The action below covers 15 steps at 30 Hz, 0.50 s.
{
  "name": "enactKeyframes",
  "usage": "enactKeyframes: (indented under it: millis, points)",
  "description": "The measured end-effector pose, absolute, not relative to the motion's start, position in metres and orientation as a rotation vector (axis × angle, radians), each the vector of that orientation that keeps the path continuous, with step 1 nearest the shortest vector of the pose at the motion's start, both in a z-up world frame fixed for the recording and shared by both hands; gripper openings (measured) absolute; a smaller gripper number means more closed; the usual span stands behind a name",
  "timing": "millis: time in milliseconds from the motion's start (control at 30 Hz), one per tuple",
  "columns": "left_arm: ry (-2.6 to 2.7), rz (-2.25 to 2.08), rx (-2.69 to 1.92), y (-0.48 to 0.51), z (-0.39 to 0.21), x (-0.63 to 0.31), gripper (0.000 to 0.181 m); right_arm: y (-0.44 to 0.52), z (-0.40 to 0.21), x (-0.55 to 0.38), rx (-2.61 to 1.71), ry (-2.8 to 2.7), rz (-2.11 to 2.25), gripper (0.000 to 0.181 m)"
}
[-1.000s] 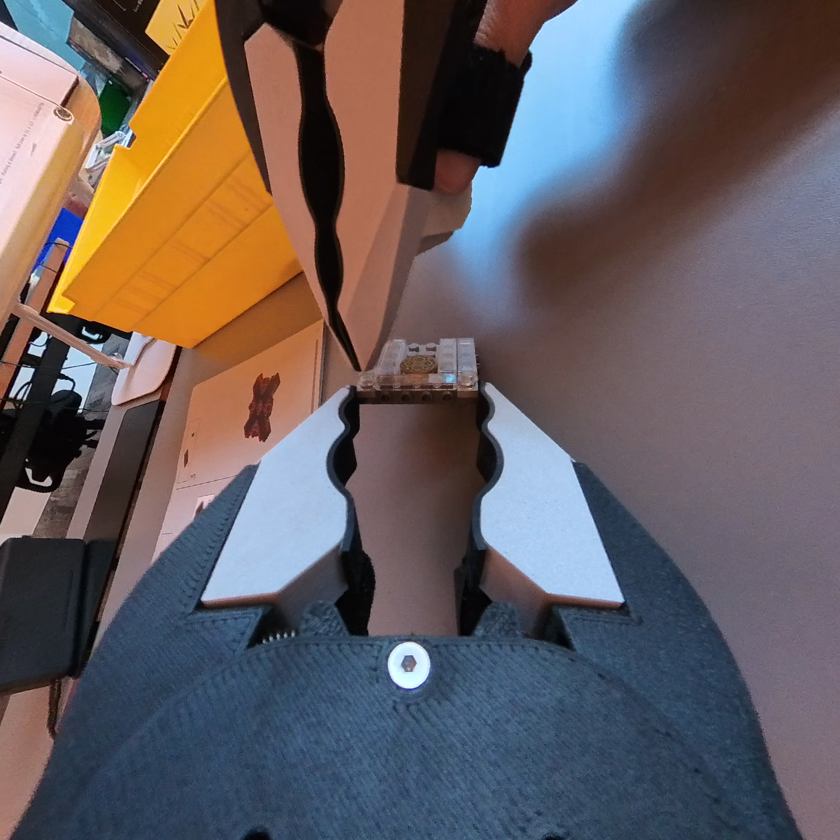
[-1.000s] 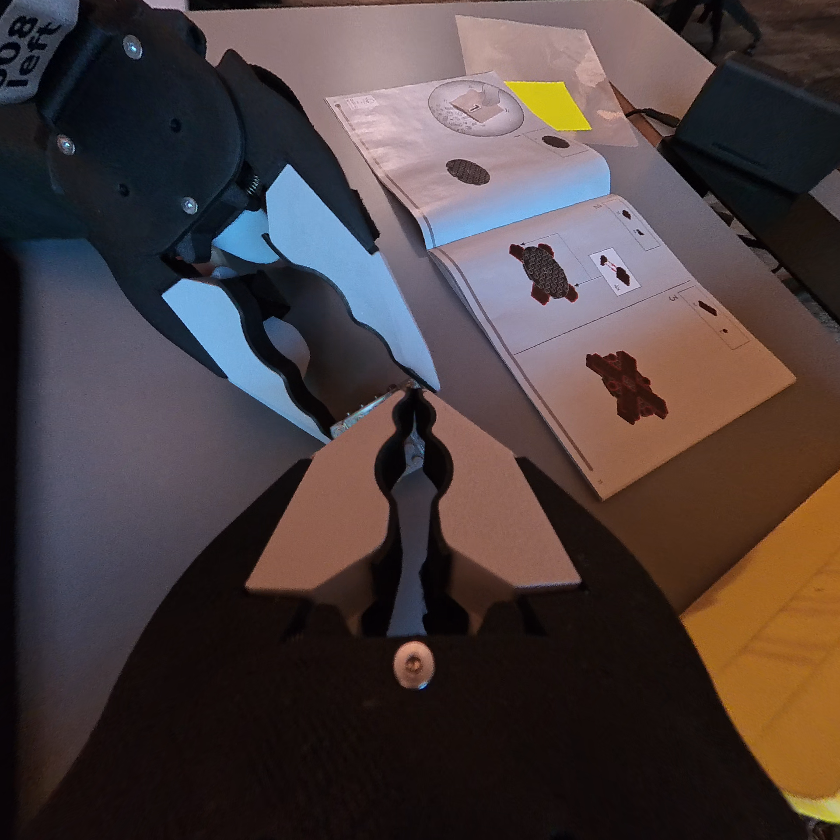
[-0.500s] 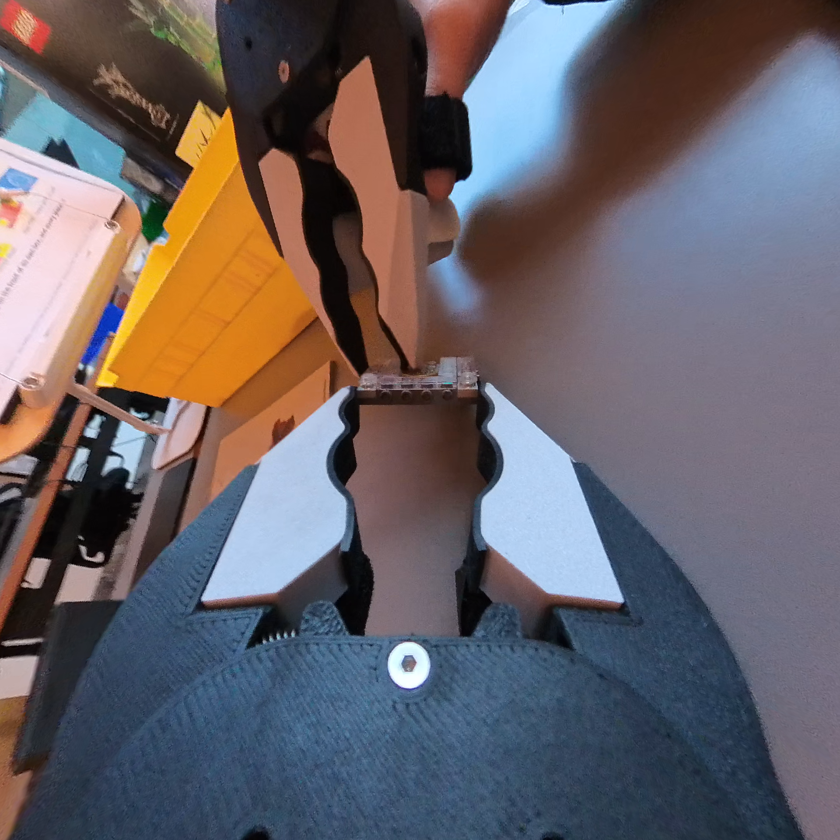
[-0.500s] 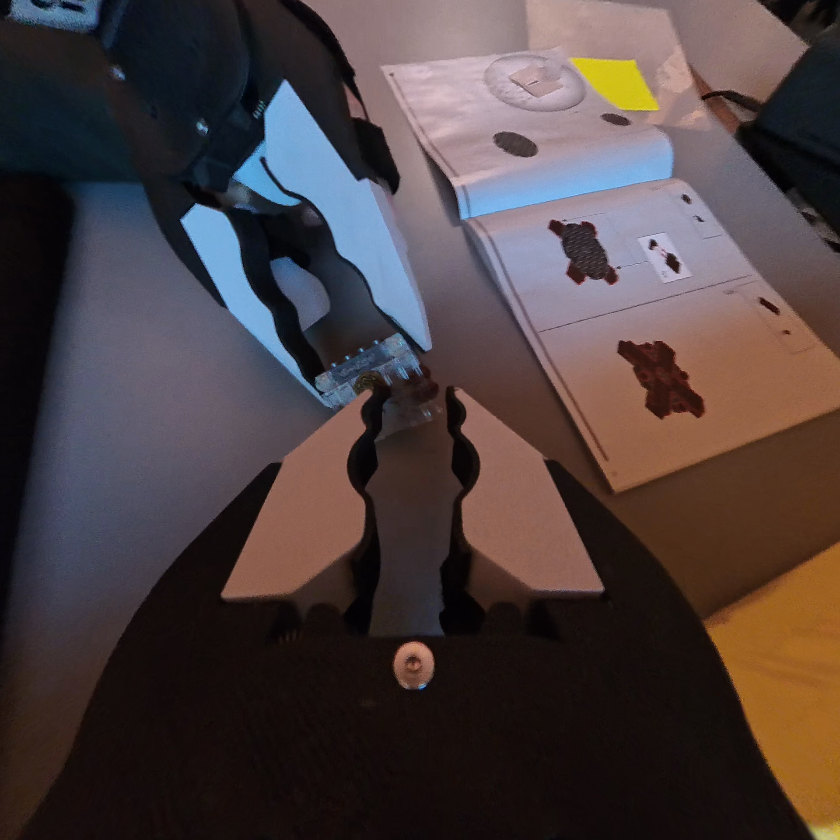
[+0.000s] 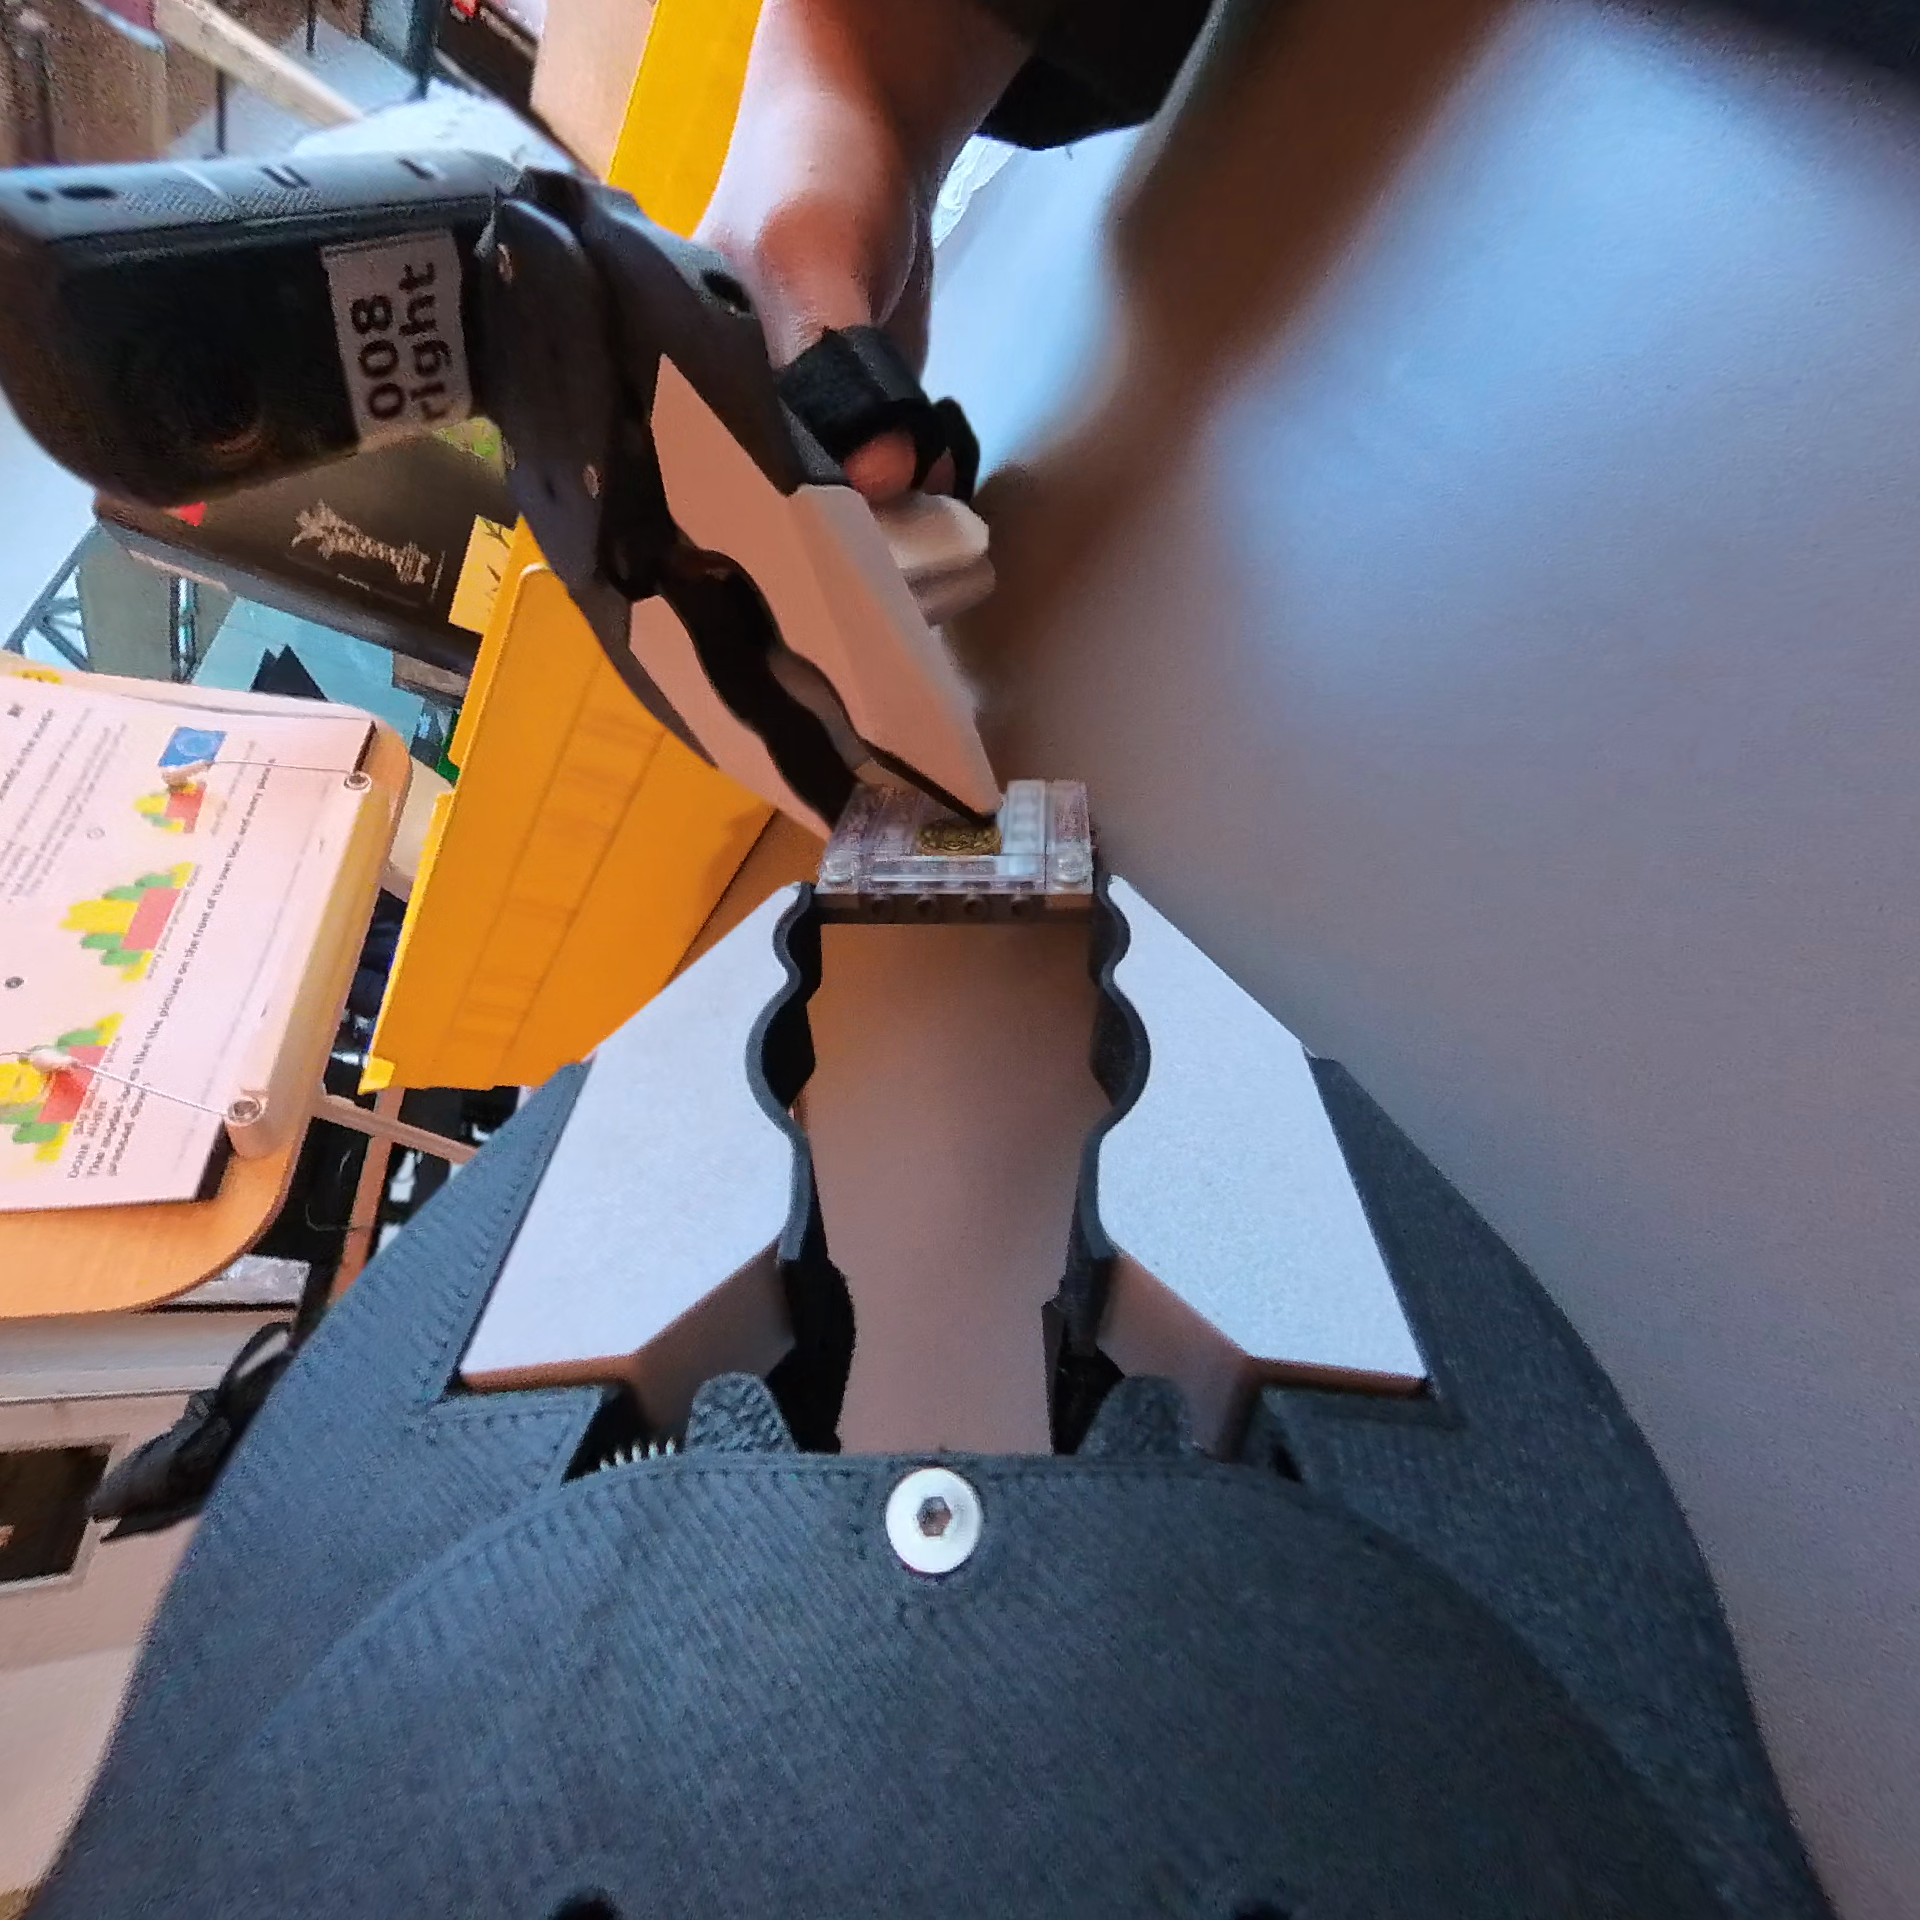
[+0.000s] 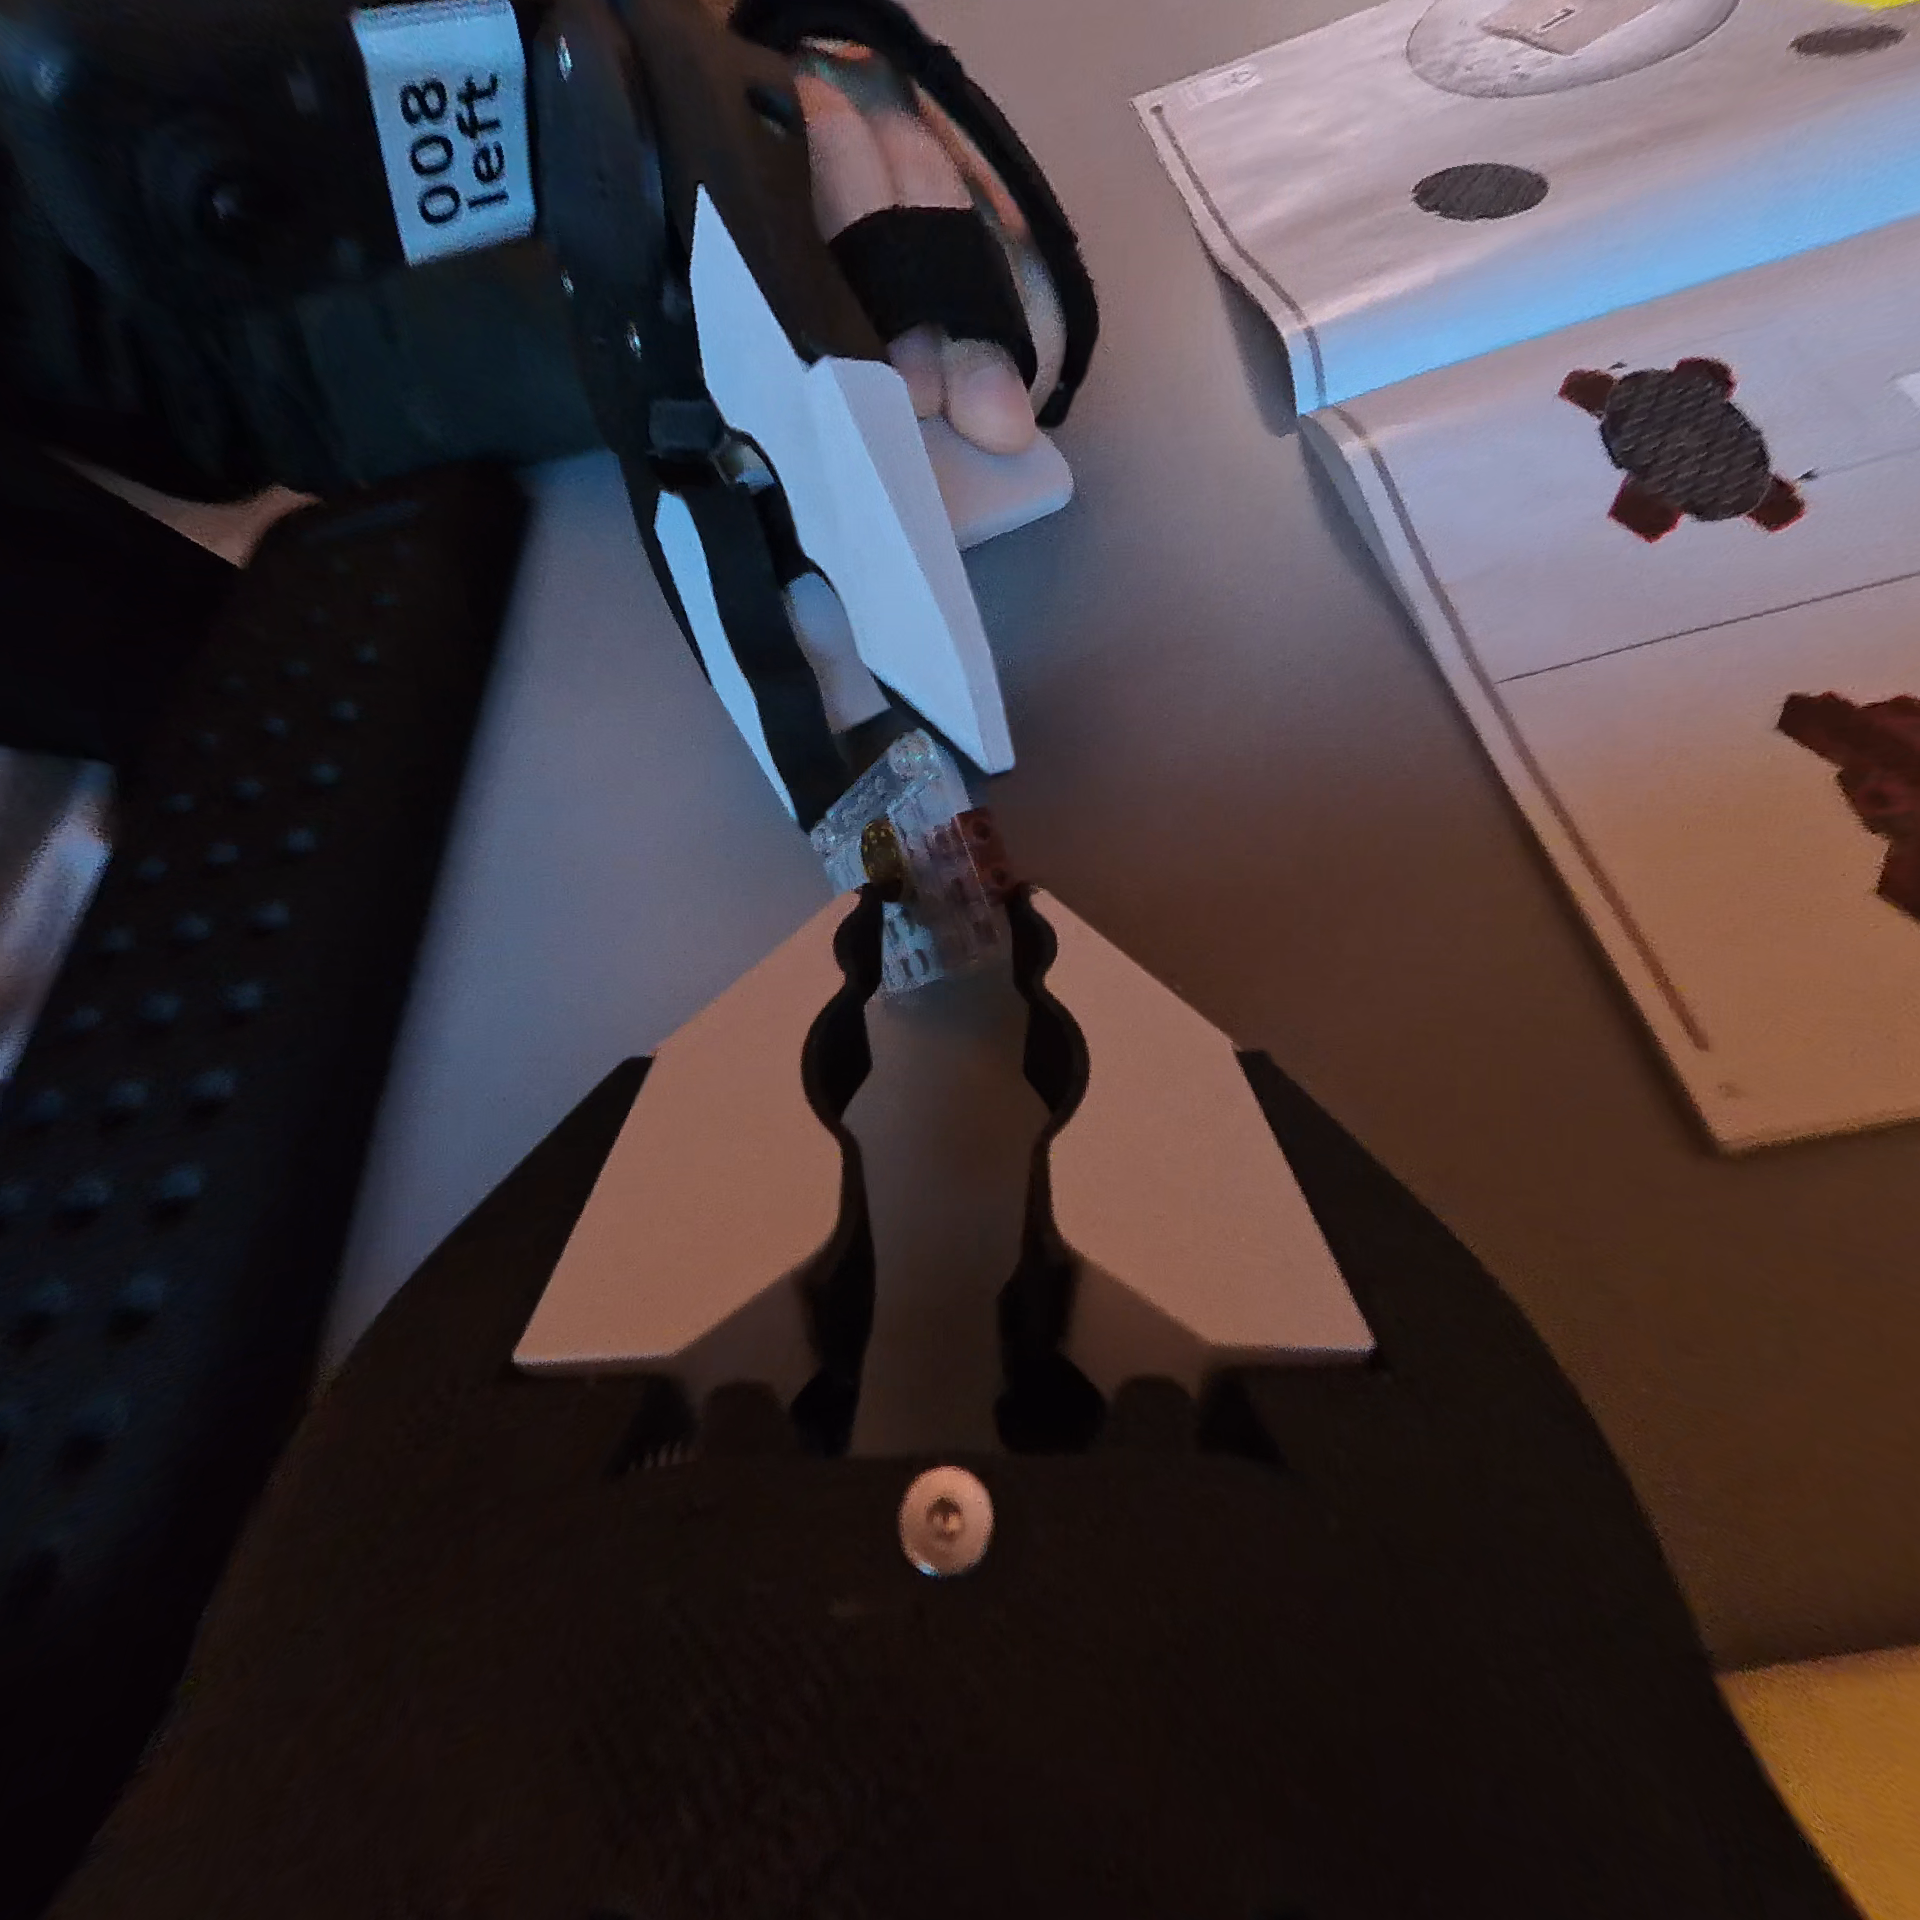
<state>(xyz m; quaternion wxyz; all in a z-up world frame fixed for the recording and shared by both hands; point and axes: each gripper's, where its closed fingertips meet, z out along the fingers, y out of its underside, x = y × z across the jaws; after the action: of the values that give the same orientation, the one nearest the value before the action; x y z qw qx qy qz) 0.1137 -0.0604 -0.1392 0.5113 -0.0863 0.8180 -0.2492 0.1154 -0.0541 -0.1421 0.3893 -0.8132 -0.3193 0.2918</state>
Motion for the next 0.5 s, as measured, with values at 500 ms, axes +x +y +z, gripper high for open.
enactKeyframes:
  millis: [500]
  points:
    - [2.001, -0.772, -0.591, -0.029, -0.140, 0.111, 0.041, -0.051, -0.136, 0.129, -2.011, -0.909, 0.537, 0.009]
